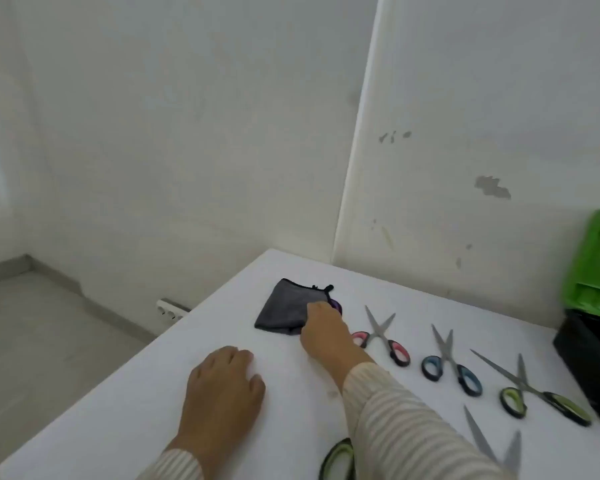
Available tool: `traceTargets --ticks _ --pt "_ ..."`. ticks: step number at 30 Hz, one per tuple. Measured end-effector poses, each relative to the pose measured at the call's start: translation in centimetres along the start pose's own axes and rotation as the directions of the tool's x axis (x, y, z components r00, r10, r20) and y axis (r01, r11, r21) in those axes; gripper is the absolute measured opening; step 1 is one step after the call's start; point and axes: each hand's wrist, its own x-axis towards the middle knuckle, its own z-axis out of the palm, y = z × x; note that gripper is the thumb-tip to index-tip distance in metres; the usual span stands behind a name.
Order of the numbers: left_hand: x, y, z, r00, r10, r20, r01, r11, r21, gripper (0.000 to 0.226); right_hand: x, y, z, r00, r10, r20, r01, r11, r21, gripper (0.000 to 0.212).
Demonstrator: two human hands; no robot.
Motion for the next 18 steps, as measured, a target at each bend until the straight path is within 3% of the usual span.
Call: traceTargets --ticks 4,6,8,10,13,16,18 --pt "0.8 -0.5 0.5 1.0 0.006 -0.023 -0.006 1.0 -0.002 0.037 0.8 0.3 0.4 1.0 -0.007 -0.015 0.005 0.986 -0.168 0.018" --pt "0.9 -0.6 0.5 1.0 -0.027 -0.005 0.027 0.999 -0.034 0.037 0.3 0.5 0.3 1.0 -0.007 0.0 0.007 0.996 -0.086 0.017" --pt "1.1 -0.4 -0.1 0.995 -0.103 0.008 0.103 0.988 -0.116 0.038 -1.2 0.6 -0.5 0.999 0.007 -0.048 -0.002 0.994 0.107 0.015" --pt "2.0 0.5 -1.6 0.975 -0.214 0.054 0.221 0.951 -0.218 0.053 -3.4 0.5 -1.4 0.996 -0.003 -0.092 0.028 0.961 0.275 0.018" --pt "4.0 1.8 -3.3 0.901 -0.348 0.26 0.427 0.819 -0.383 0.06 -7.3 0.1 -2.1 0.987 -0.088 -0.136 0.137 0.905 0.404 0.021" --pt "3.3 3.8 -4.7 0.816 -0.26 0.516 0.569 0.514 -0.642 0.027 -10.7 0.1 -3.0 0.975 -0.129 -0.18 0.201 0.86 0.468 0.025" --pt "1.9 5.4 -5.3 0.791 -0.189 0.582 0.593 0.471 -0.654 0.007 -12.8 0.8 -3.9 0.973 -0.125 -0.195 0.211 0.826 0.522 0.027"
